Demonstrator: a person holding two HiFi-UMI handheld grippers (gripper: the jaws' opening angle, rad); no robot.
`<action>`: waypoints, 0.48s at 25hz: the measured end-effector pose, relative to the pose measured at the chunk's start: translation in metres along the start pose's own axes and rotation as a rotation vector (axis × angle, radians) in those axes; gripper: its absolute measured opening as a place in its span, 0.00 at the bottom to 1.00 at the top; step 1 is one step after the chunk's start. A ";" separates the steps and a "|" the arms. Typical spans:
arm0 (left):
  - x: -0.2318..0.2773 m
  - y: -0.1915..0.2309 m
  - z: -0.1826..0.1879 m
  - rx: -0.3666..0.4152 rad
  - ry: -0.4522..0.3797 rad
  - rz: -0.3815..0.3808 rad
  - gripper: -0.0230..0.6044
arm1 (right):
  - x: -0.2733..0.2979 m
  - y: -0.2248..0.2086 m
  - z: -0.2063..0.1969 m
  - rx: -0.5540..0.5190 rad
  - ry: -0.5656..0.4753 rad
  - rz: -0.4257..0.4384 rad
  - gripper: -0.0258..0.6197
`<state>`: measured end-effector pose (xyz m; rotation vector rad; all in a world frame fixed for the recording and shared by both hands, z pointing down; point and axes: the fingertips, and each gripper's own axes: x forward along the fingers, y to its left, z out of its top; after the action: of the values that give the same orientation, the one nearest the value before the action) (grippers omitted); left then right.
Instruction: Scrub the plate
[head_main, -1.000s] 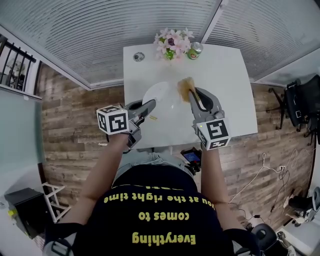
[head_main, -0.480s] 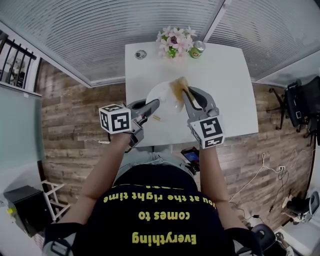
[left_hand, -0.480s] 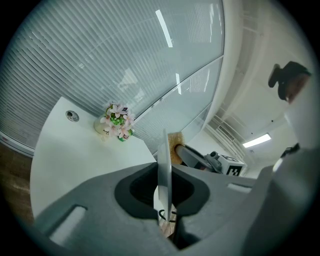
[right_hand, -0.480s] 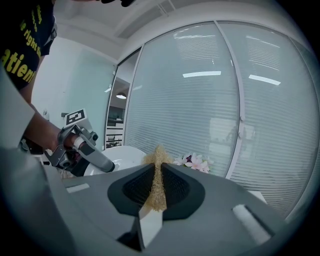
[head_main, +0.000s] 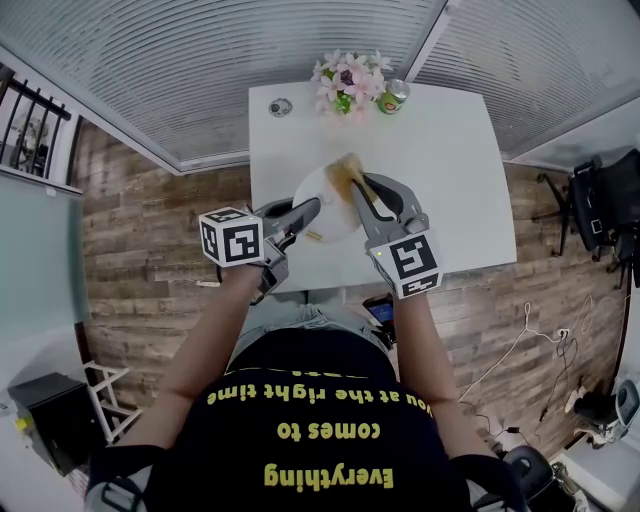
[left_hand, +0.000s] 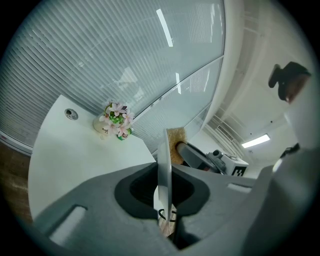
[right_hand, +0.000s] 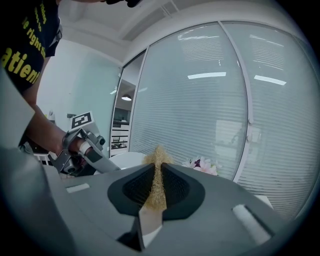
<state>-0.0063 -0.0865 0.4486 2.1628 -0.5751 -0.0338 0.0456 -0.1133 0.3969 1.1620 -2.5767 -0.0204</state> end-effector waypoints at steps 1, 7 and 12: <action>0.001 -0.001 0.000 0.001 0.000 -0.002 0.07 | 0.000 0.002 0.002 -0.004 -0.006 0.005 0.11; 0.004 -0.003 0.000 0.001 0.001 -0.006 0.07 | 0.002 0.013 0.010 -0.027 -0.023 0.042 0.11; 0.005 -0.004 -0.001 0.002 0.004 -0.007 0.07 | 0.004 0.023 0.014 -0.043 -0.034 0.081 0.11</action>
<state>-0.0005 -0.0856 0.4471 2.1665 -0.5655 -0.0322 0.0229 -0.1023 0.3876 1.0502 -2.6366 -0.0779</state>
